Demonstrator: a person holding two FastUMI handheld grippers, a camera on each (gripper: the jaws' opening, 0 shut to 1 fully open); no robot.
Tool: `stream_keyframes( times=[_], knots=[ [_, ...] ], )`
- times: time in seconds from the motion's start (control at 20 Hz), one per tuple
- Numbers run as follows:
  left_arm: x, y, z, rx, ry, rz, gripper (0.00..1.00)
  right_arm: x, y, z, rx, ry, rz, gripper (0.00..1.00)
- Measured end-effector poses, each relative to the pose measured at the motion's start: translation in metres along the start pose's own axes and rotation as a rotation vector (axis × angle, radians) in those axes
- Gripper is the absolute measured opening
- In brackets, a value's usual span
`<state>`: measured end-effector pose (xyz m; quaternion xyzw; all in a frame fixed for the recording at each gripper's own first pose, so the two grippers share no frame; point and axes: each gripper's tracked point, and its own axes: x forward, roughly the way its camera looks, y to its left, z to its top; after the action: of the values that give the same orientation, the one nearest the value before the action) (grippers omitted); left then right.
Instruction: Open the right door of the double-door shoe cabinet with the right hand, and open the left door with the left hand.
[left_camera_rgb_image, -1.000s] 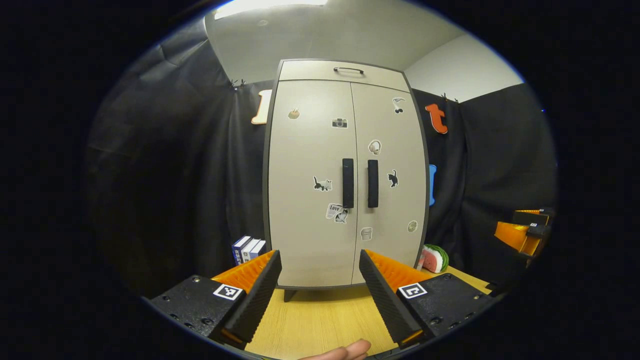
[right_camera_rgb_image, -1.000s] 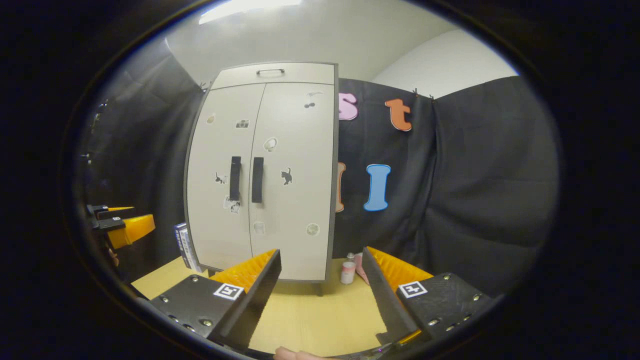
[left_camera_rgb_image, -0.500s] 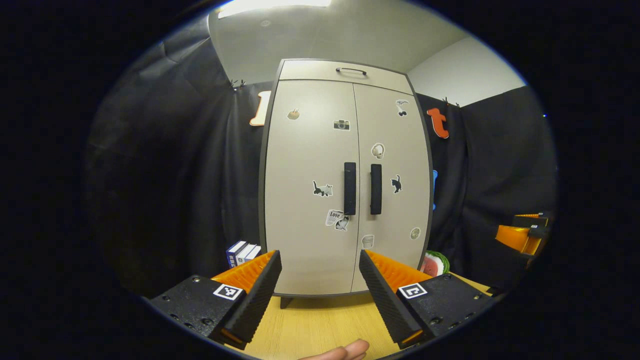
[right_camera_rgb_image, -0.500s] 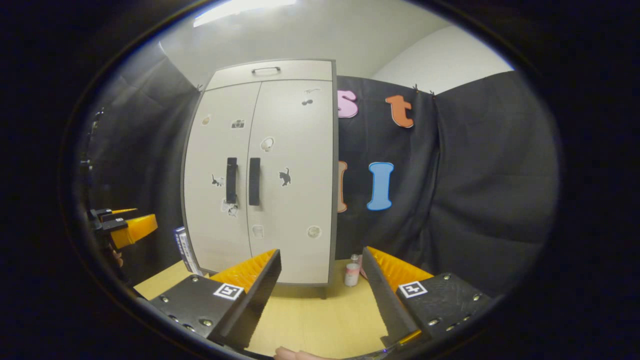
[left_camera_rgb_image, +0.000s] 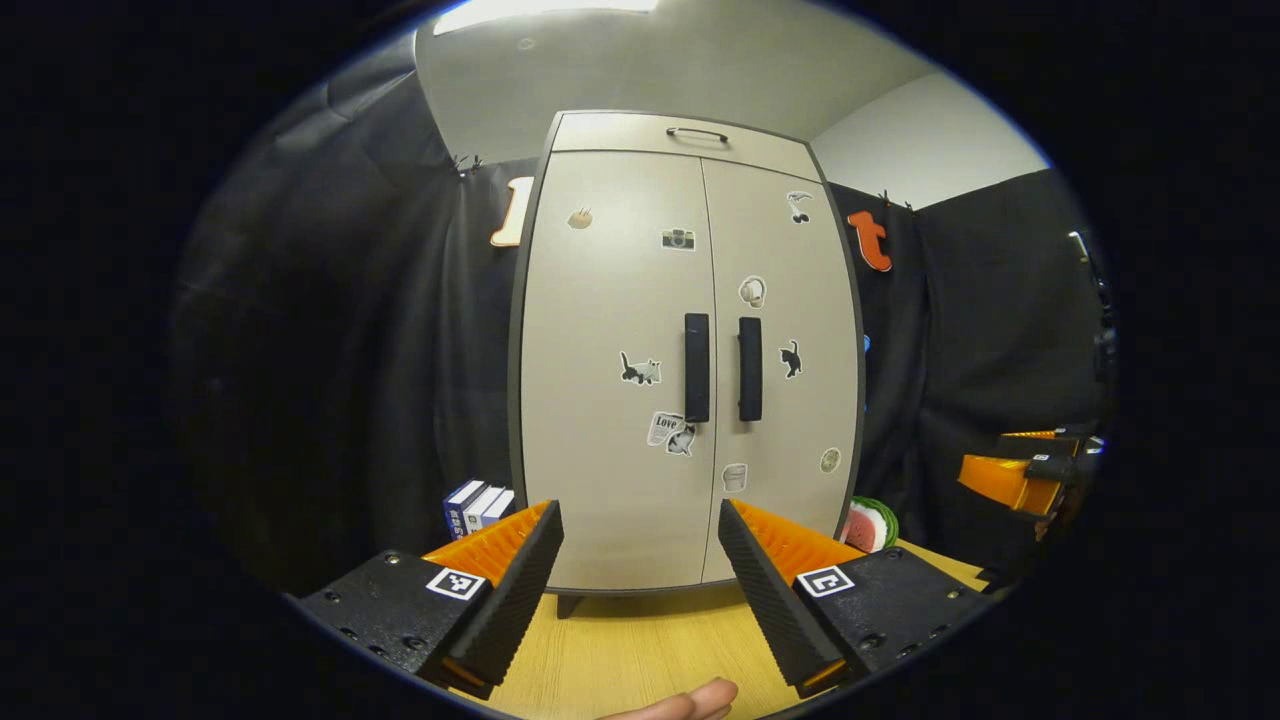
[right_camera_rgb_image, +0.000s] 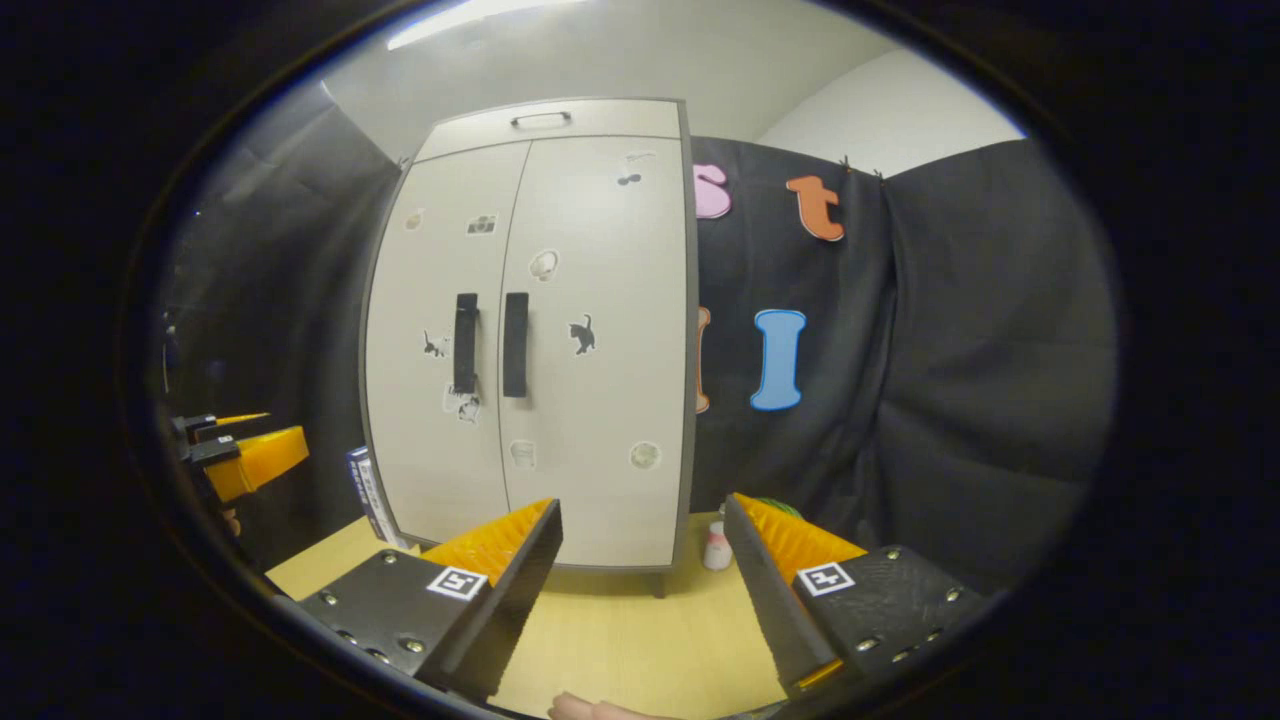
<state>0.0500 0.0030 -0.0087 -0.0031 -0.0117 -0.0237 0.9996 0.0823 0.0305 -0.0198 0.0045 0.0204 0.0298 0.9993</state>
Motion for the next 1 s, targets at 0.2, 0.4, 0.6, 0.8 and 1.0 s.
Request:
stream_keyframes(
  times=[0.2, 0.4, 0.6, 0.8, 1.0],
  knots=[
    [-0.003, 0.005, 0.007, -0.009, -0.019, -0.015, 0.98, 0.038, 0.022, 0.02, 0.015, -0.004, 0.033, 0.97],
    [-0.004, 0.016, 0.007, 0.002, -0.025, 0.007, 0.98, 0.079, 0.055, 0.053, 0.01, -0.034, 0.078, 0.97],
    [-0.007, 0.023, 0.0, -0.006, -0.012, 0.005, 0.98, 0.122, 0.09, 0.083, -0.002, -0.093, 0.114, 0.97],
    [-0.013, 0.033, -0.009, 0.002, 0.001, 0.006, 0.97, 0.167, 0.126, 0.093, 0.001, -0.104, 0.163, 0.97],
    [-0.018, 0.051, -0.019, 0.009, 0.016, 0.025, 0.97, 0.202, 0.153, 0.091, -0.004, -0.099, 0.189, 0.96]
  ],
)
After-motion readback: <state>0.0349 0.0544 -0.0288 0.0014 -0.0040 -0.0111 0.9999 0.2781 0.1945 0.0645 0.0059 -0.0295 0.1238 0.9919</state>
